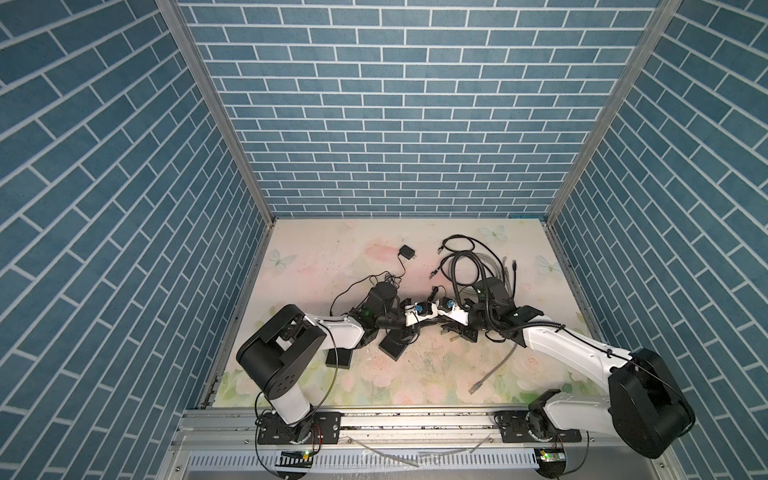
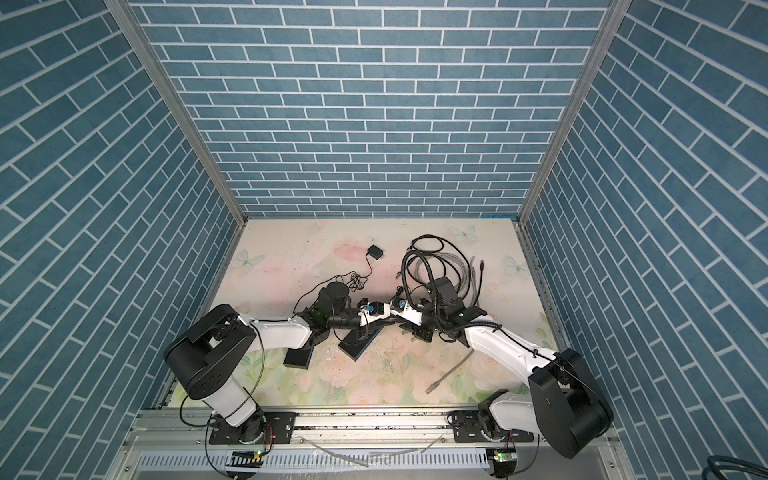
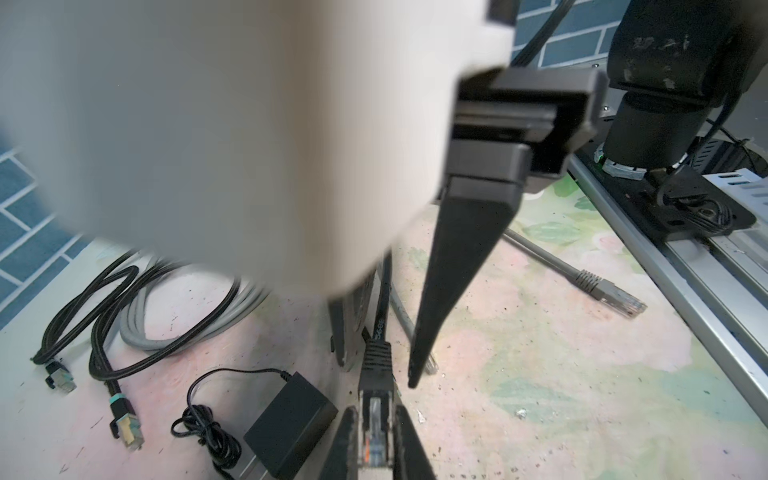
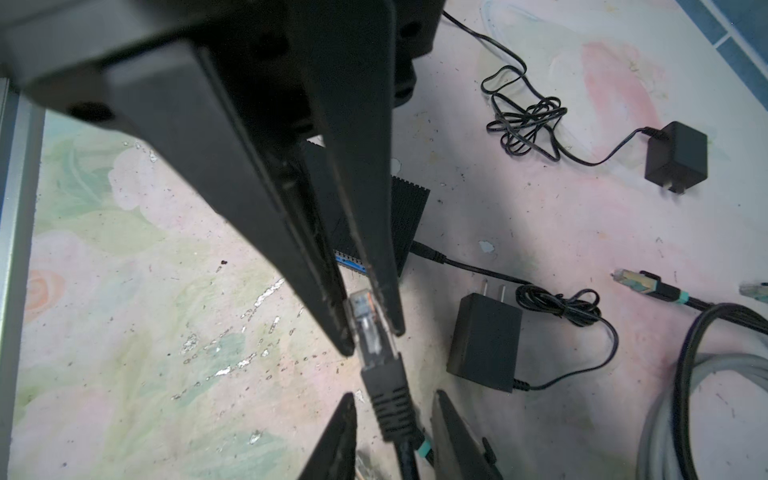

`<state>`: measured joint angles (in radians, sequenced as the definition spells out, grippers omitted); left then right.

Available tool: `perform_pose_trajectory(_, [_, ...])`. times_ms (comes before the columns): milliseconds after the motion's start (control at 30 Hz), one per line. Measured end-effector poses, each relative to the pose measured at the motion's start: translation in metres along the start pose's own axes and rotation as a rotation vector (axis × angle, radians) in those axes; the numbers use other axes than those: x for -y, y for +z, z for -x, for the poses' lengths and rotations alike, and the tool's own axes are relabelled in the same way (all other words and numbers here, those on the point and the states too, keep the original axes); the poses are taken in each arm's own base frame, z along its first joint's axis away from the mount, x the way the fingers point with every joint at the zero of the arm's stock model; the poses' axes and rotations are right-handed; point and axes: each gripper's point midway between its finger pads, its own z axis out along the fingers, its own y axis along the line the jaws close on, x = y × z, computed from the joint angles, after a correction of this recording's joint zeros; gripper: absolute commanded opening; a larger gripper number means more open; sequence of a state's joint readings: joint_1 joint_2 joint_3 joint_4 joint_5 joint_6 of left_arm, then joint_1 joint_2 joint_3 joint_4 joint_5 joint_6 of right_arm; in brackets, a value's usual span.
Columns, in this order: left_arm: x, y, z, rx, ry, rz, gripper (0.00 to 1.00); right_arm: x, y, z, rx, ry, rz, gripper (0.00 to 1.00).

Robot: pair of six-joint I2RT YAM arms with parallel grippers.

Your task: Insert the plug into the switch port

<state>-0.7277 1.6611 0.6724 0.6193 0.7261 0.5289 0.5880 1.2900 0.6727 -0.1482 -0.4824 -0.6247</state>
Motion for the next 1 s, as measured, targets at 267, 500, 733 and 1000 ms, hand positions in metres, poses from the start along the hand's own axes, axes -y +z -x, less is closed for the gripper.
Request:
perform_pose_trajectory(267, [0.0012,-0.0007,-0.0014,-0.022,0.026,0.006,0.13,-0.0011,0.0045,0.0005,0.013,0.007,0.030,0.25])
perform_pose_trajectory(500, [0.0012,-0.0005,-0.0016,-0.024,0.037,0.008,0.13,-0.0018,0.0045,0.0029,0.029,0.006,0.040,0.26])
perform_pose_trajectory(733, [0.0012,-0.0005,-0.0015,-0.023,0.039,0.008,0.13,-0.0018,0.0043,0.0047,0.040,0.005,0.043,0.27])
perform_pose_trajectory(1000, [0.0014,-0.0004,-0.0015,-0.023,0.041,0.007,0.13,-0.0004,0.0042,0.0070,0.049,-0.007,0.038,0.30])
